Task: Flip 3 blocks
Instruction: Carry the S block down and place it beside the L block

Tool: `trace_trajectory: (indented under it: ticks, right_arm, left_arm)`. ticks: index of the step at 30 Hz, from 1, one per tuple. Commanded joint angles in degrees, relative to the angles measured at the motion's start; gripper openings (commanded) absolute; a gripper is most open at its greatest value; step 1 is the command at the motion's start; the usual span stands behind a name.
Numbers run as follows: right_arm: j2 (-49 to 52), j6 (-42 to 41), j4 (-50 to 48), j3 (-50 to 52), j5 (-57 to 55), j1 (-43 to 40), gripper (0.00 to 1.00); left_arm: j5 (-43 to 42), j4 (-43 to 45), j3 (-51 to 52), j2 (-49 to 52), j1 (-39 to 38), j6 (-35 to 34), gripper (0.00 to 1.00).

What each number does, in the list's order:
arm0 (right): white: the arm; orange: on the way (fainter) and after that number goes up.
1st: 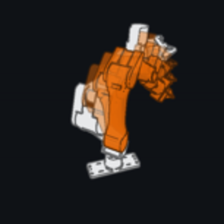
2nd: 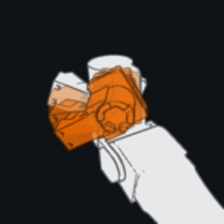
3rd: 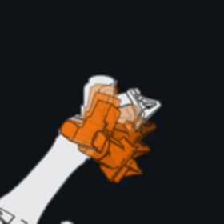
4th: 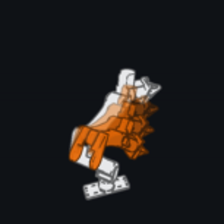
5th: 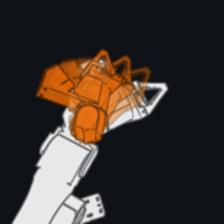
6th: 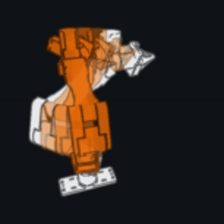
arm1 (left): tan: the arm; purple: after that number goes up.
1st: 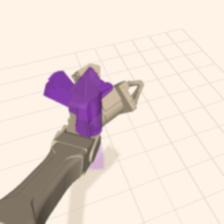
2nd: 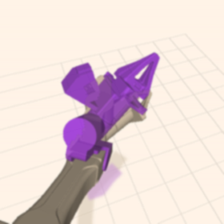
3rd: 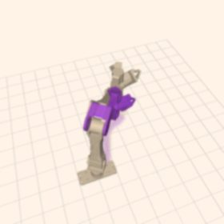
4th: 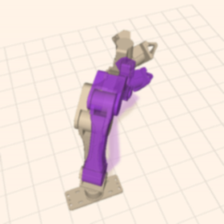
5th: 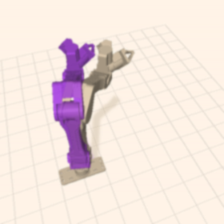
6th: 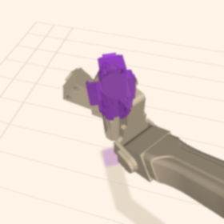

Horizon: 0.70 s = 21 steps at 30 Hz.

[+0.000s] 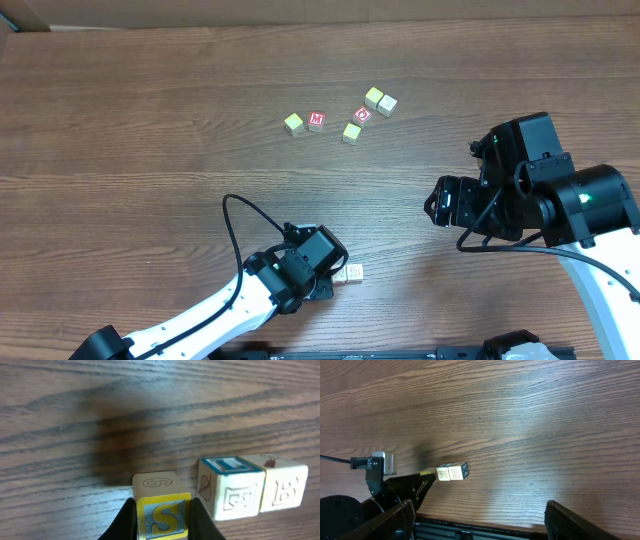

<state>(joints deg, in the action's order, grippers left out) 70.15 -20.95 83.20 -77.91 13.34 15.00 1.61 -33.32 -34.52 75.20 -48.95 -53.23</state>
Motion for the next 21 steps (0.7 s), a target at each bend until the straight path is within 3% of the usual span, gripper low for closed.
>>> trace_trajectory:
  ticks: [1, 21]
  right_arm:
    - [0.1, 0.4, -0.1, -1.2, 0.4, -0.1, 0.84]
    - [0.1, 0.4, -0.1, -1.2, 0.5, -0.1, 0.84]
  left_arm:
    - [1.2, 0.2, 0.3, 0.3, 1.9, -0.1, 0.08]
    - [-2.7, 2.1, 0.3, 0.4, 3.1, 2.4, 0.08]
